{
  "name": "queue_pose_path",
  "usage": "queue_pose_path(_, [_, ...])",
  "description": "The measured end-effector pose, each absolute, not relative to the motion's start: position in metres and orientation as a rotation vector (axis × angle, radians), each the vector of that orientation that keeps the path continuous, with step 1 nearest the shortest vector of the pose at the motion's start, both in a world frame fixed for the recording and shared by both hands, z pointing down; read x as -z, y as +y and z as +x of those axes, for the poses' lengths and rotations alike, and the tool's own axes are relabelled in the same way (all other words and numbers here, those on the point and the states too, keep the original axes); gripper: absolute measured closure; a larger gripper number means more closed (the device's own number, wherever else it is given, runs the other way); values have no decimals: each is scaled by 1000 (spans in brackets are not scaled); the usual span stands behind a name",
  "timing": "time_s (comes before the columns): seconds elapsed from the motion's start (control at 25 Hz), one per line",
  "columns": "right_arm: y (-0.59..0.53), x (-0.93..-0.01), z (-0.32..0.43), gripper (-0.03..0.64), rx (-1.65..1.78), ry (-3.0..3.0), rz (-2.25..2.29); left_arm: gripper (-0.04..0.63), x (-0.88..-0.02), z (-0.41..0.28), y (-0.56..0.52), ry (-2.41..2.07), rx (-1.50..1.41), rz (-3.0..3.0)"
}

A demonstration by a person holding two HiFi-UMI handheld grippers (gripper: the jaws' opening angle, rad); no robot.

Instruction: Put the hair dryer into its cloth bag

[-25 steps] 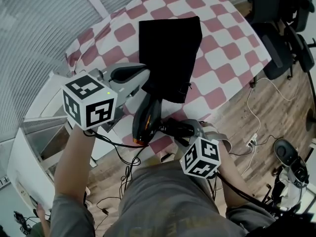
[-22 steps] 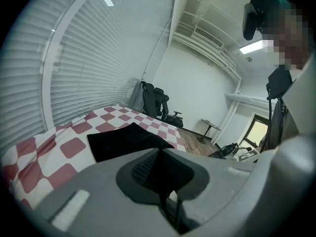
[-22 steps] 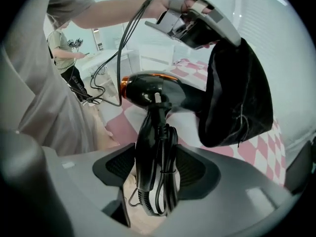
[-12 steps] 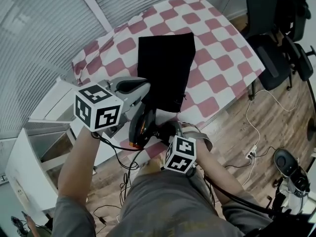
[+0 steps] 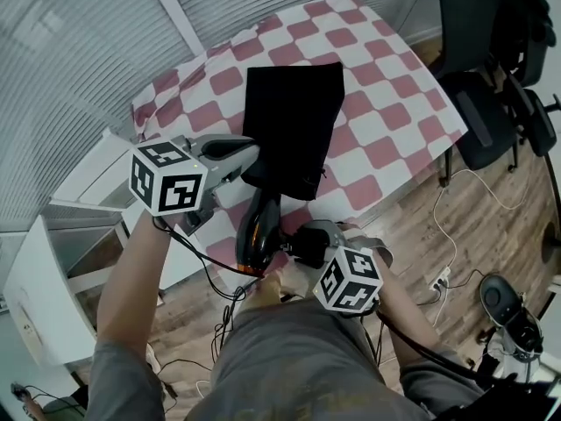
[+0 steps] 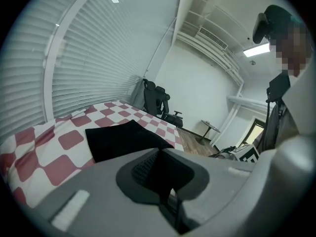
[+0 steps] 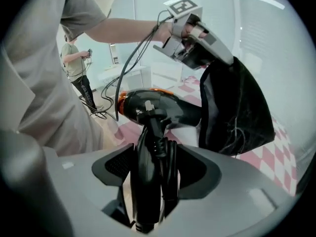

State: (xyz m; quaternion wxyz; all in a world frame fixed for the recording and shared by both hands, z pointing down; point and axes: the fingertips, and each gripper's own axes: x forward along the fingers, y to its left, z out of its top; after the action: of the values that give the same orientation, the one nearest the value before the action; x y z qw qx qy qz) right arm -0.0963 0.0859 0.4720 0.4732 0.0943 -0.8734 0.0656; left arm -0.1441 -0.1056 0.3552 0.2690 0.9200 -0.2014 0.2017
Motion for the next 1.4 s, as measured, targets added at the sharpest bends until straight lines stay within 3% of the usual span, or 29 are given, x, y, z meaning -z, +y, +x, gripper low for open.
queue_pose_path(0.96, [67,-494,-102,308,-39,-2122,204,580,-354,-136,-76,-657,-478,2461])
queue_pose_path(1.28, [66,-510,-120,258,-35,-2074,152,580,-359,-152,-73,-658,-481,2456])
queue_pose_path(1.4, [69,-518,-132,201,-65,-2036,104,580,-360,-153,-73,-650,-474,2456])
